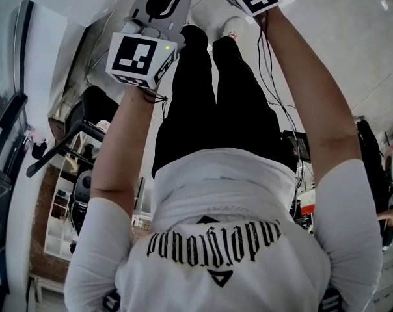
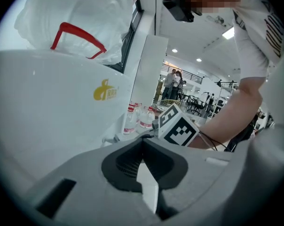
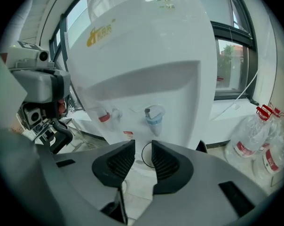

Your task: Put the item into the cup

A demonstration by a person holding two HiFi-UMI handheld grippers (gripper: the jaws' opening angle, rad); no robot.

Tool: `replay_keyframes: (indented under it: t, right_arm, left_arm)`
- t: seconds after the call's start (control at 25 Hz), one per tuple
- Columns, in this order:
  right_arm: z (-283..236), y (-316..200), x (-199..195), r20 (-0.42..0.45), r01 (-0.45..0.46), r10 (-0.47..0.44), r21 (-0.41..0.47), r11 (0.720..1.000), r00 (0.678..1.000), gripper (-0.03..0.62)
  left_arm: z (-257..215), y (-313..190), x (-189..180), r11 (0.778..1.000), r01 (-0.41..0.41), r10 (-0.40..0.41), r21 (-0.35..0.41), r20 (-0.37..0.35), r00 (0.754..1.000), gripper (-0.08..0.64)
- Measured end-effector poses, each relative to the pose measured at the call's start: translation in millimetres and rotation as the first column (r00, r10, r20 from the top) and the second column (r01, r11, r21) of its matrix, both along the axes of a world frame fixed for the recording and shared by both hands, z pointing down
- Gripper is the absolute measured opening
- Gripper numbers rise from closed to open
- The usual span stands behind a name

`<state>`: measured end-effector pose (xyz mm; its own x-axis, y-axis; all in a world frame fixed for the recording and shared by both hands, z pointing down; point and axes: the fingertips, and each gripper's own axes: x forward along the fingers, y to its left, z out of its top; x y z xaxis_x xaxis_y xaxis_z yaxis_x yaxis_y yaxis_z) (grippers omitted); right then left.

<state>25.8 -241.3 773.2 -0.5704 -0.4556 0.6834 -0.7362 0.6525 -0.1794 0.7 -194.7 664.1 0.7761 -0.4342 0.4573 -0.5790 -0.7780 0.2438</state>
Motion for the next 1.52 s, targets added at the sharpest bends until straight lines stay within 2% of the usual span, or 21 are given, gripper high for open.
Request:
replay_keyframes:
  t: [0.76, 0.96, 1.2, 1.52]
  right_arm:
    - [-124, 30, -4, 0.046, -0.043, 0.038, 0.105, 0.994, 0.998, 0.02]
    - [-174, 41, -1, 0.063, -0.042, 0.033, 0.149, 0.988, 0.997, 0.015]
    - [-238, 58, -2, 0.099, -0.036, 0.016, 0.204, 0.978, 0.995, 0.015]
    - [-306, 76, 9, 0.143, -0.03, -0.01, 0.273, 0.961, 0.99, 0.015]
  left_arm:
    - [-56, 9, -8, 0.999, 0.04, -0.041, 0.025, 0.023, 0.999, 0.012]
    - [-85, 18, 1, 0.998, 0.056, -0.056, 0.03, 0.003, 0.998, 0.012]
    - [-125, 33, 10, 0.998, 0.03, -0.03, 0.05, -0.008, 1.0, 0.012]
    - [-168, 36, 4, 0.995, 0.077, -0.076, 0.069, -0.015, 0.997, 0.012]
